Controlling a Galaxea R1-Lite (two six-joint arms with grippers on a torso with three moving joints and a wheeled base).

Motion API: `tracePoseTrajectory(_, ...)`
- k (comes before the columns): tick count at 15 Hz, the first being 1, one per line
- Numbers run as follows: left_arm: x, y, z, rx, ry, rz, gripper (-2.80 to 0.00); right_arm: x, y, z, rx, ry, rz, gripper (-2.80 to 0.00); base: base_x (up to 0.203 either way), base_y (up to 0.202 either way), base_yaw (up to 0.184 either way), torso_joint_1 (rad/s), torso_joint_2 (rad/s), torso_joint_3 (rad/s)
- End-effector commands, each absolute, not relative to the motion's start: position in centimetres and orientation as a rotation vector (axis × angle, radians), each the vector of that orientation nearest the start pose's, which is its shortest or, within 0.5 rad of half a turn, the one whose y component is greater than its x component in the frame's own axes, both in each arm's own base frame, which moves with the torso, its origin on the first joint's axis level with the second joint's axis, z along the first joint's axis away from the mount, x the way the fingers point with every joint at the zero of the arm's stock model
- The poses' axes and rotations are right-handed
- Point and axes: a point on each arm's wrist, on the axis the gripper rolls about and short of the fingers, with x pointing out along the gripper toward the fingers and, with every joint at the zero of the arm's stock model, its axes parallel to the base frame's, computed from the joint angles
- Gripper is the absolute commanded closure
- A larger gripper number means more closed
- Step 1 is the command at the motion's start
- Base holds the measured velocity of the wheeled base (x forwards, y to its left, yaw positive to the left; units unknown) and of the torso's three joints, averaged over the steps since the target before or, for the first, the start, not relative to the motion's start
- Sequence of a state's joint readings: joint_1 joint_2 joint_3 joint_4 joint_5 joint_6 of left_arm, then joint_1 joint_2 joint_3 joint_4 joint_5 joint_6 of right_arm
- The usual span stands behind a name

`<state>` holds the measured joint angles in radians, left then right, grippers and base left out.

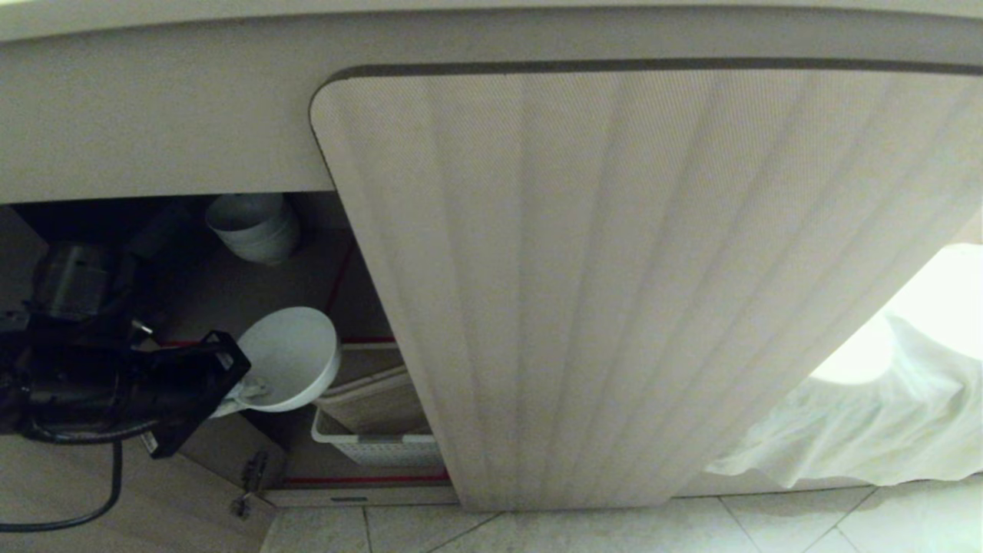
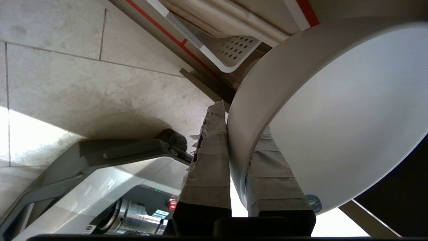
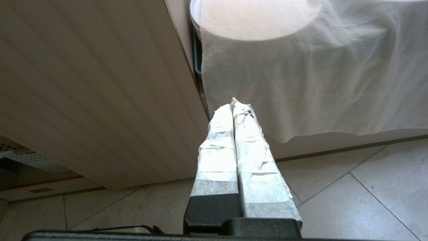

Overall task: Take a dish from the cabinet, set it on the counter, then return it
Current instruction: Put it back into the cabinet

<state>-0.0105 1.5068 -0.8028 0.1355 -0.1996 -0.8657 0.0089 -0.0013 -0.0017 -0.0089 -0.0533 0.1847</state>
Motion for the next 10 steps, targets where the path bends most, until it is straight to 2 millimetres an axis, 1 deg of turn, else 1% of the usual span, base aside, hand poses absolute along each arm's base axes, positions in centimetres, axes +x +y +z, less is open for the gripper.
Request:
tracePoseTrajectory(1, 23.4, -0.7, 16.7, -0.893, 0.881, 0.180, 0.00, -2.3, -0.1, 7.7, 0.186, -0.015, -0.043, 0.00, 0.000, 0.000, 0.000, 0.000, 0.00, 0.000)
tracePoseTrajectory(6, 24.0, -0.8, 16.5, -0.889, 0.894, 0.182, 0.00, -2.3, -0.1, 7.7, 0.186, -0.015, -0.043, 0.00, 0.000, 0.000, 0.000, 0.000, 0.00, 0.000)
tracePoseTrajectory(10, 24.8, -0.8, 16.7, -0.893, 0.891, 0.174, 0.00, -2.3, -0.1, 7.7, 0.186, -0.015, -0.043, 0.00, 0.000, 0.000, 0.000, 0.000, 0.00, 0.000)
